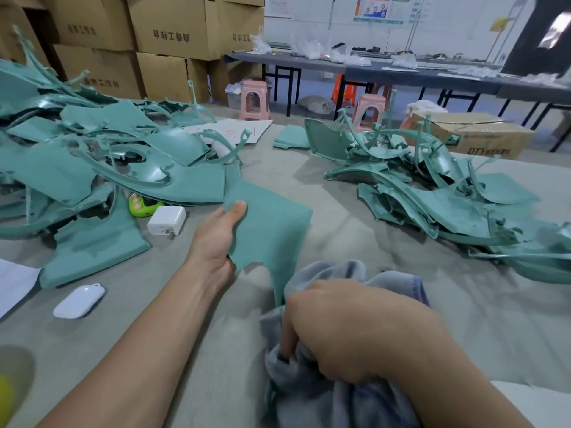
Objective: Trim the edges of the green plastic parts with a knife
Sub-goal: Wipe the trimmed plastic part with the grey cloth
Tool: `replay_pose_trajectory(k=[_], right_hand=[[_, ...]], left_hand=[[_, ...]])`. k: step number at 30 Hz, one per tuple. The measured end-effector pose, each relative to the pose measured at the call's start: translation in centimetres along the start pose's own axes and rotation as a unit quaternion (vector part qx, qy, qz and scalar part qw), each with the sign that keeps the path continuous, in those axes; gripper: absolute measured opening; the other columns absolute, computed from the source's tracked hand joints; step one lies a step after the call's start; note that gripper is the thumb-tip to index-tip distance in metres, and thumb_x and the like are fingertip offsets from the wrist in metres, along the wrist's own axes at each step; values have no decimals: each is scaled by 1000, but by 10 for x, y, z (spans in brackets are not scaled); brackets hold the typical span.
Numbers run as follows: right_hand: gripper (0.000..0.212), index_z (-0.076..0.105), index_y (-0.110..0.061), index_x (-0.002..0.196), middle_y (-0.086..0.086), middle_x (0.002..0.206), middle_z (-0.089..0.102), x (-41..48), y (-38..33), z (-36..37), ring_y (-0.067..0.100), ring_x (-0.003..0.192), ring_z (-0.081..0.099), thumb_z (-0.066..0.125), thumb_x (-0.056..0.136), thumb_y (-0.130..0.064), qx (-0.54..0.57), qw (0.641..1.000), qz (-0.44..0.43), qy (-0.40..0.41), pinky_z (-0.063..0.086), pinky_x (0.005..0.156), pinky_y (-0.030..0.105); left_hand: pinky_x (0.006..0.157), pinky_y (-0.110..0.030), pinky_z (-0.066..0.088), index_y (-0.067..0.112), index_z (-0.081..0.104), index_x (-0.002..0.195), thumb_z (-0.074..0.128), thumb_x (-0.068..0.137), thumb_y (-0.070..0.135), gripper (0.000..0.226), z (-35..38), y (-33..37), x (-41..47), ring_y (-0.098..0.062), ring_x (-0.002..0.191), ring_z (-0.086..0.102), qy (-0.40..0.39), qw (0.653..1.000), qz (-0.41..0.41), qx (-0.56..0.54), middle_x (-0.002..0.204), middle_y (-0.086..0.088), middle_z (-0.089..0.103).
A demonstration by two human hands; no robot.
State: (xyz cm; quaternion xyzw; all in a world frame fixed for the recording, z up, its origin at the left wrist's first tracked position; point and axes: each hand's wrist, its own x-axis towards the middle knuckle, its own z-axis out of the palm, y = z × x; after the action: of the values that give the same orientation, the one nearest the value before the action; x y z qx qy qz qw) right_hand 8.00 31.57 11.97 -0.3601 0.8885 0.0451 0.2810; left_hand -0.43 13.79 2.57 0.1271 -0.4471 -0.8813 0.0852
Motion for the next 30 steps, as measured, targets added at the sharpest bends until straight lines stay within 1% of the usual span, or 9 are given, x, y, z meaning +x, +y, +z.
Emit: replay_pose_trajectory(k=[5, 8, 13, 16, 18, 20, 23, 26, 30], right_hand=[[57, 62, -52, 118, -3, 102, 70, -28, 28, -15, 15, 90, 60, 63, 72, -20, 24, 999, -2, -49, 57, 77, 36], [54, 72, -55, 94, -12, 89, 76, -30, 66, -27, 6, 85, 68, 70, 66, -10, 139, 976, 80, 146, 58, 79, 27], [48, 70, -48, 112, -15, 99, 73, 14, 89, -8, 15, 97, 66, 64, 81, -12, 266, 826, 151, 474, 54, 88, 33], [37, 75, -25, 106, 3, 101, 75, 42, 76, 7, 21, 95, 70, 64, 83, 2, 506, 726, 81, 459, 57, 88, 40], [37, 77, -20, 98, 12, 95, 78, 47, 76, 11, 23, 86, 73, 59, 85, 9, 648, 630, 40, 426, 60, 78, 38], [38, 76, -19, 106, 16, 101, 78, 47, 80, 13, 25, 89, 74, 58, 88, 9, 725, 567, 4, 390, 60, 83, 39], [38, 75, -24, 113, 16, 109, 76, 52, 82, 17, 27, 94, 74, 58, 93, 4, 762, 519, -59, 383, 60, 86, 41], [44, 75, -39, 114, 1, 118, 75, 53, 79, 15, 19, 105, 72, 66, 87, -5, 686, 563, -124, 445, 59, 87, 33], [52, 64, -50, 127, -17, 126, 63, 54, 76, 9, 5, 118, 59, 72, 87, -18, 397, 778, -61, 483, 49, 104, 33]], left_hand=[[62, -36, 61, 11, 75, 100, 57, 101, 23, 21, -5, 11, 4, -24, 86, 77, 24, 999, 2, -38, 102, -9, 78], [61, -38, 62, 13, 83, 75, 61, 99, 30, 37, -10, 11, 7, -24, 79, 77, 59, 994, -50, -74, 94, -7, 79], [53, -35, 60, 9, 82, 73, 65, 95, 29, 34, 4, -3, 2, -25, 72, 77, 42, 986, -144, -70, 89, -11, 79], [67, -36, 61, 10, 75, 109, 72, 85, 44, 42, 13, -19, -1, -26, 91, 75, 66, 984, -40, 160, 107, -9, 77], [97, -37, 52, 27, 53, 140, 77, 75, 53, 75, 10, -20, -1, -16, 118, 62, 124, 890, 151, 412, 136, 4, 63], [104, -35, 46, 41, 41, 144, 78, 74, 52, 79, 11, -15, -5, -11, 120, 56, 99, 832, 255, 482, 142, 10, 54], [98, -36, 53, 30, 71, 117, 68, 84, 43, 36, 30, -22, -14, -11, 103, 68, -64, 907, 180, 376, 113, 12, 73], [89, -21, 54, 5, 75, 95, 48, 100, 30, 37, 40, -26, -23, -17, 98, 66, -170, 982, -39, 73, 104, -10, 71], [93, -41, 58, 8, 76, 116, 64, 78, 53, 61, 27, -21, -31, -31, 112, 69, -211, 958, -162, -113, 125, -20, 69]])
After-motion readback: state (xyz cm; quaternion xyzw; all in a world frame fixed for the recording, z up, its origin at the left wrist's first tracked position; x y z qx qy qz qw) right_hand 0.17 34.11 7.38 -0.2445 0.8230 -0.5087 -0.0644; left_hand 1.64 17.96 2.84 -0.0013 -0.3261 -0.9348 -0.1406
